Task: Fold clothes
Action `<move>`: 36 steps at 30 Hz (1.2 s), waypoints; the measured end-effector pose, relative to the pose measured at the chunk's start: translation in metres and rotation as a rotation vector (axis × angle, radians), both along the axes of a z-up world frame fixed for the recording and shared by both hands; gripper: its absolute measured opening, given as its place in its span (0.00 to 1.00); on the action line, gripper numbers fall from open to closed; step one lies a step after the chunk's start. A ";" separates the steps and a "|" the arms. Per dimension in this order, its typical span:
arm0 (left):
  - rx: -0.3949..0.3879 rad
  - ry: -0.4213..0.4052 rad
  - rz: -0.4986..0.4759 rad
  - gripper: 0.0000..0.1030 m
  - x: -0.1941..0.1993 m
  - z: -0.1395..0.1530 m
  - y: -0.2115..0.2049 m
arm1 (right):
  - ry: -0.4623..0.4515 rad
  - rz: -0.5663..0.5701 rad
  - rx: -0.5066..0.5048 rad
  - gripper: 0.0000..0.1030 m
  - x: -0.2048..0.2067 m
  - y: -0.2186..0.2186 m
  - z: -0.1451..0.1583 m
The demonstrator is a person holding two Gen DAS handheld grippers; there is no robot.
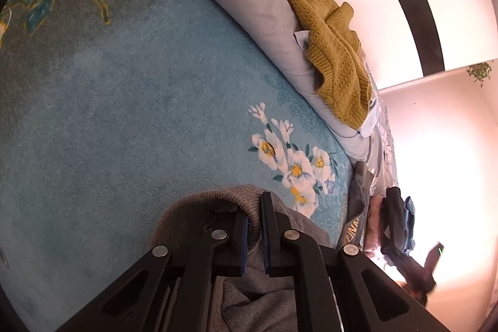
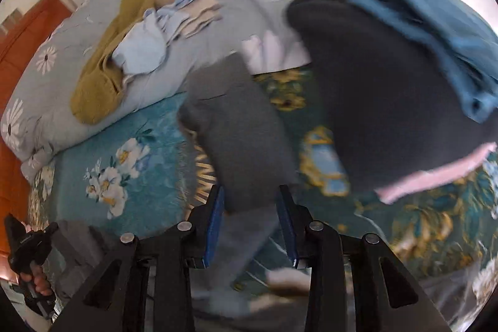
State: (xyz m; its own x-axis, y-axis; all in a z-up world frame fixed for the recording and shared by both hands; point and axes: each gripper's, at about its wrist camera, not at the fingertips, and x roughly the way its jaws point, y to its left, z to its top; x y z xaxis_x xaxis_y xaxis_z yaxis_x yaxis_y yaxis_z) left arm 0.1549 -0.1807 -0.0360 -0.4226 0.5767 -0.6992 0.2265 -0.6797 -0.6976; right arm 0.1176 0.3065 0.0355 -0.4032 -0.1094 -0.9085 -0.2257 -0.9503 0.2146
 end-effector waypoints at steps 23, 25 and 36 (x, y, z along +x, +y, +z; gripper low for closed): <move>-0.020 0.328 0.162 0.05 0.034 0.089 -0.060 | 0.342 -0.279 -0.044 0.05 -0.013 0.063 0.109; -0.064 0.318 0.192 0.05 0.032 0.089 -0.078 | 0.319 -0.278 -0.047 0.05 -0.014 0.070 0.111; -0.115 0.178 0.230 0.05 0.003 0.052 -0.113 | 0.157 -0.350 -0.198 0.05 -0.046 0.047 0.035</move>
